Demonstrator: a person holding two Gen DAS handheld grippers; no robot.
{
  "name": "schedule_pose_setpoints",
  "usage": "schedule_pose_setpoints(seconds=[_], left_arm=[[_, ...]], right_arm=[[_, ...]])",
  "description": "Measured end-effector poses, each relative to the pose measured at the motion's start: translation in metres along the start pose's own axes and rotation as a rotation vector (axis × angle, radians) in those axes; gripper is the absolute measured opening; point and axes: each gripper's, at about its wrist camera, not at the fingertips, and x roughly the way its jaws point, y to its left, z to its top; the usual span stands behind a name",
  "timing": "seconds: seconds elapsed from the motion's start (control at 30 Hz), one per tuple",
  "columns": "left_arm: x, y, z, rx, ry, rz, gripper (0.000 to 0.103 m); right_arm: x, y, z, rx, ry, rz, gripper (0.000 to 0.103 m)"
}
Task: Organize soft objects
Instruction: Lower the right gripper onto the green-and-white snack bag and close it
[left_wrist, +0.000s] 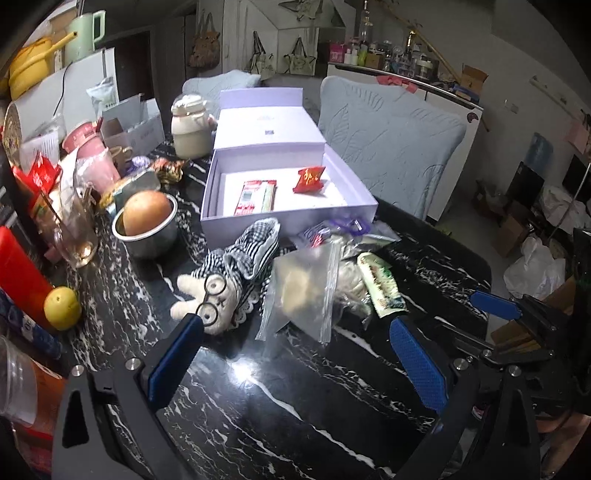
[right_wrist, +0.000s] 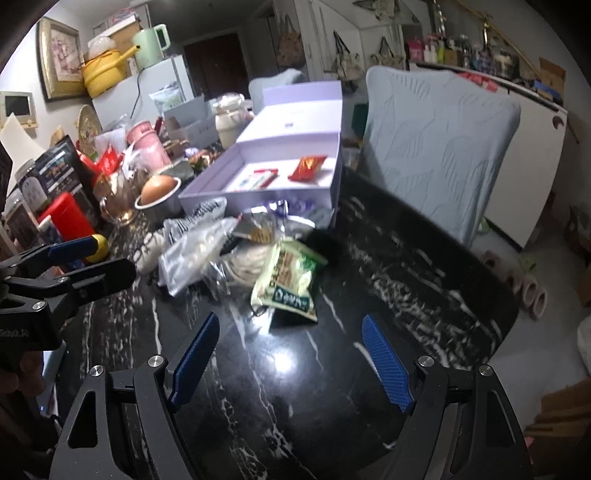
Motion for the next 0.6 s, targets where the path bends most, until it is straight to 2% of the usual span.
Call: schedule_pose_setpoints(seconds=[0.27,0.33,0.4,0.6], left_arm=[[0.024,0.019,-0.004,-0.055,0.031,-0.030,0.103],[0.027,0.022,-0.003,-0.058,0.029,-0.036,0.103],[0.030,0.023,-0.002,-0.058,0.029,-0.035,0.103],[0.037,0.029,0.003,-0.072,0.039,-0.054,0.103]], right_arm=[[0.028,-0.011,0.008,0.049,0.044,0.023,0.081],[0.039,-0.014,0.014,0.064,0.058,0.040,0.086],[0.049,-0.015,0.019,0.073,0.070,0.059,0.088],[0.076,-0.011,0.031,0.046,0.096,0.066,0.088]])
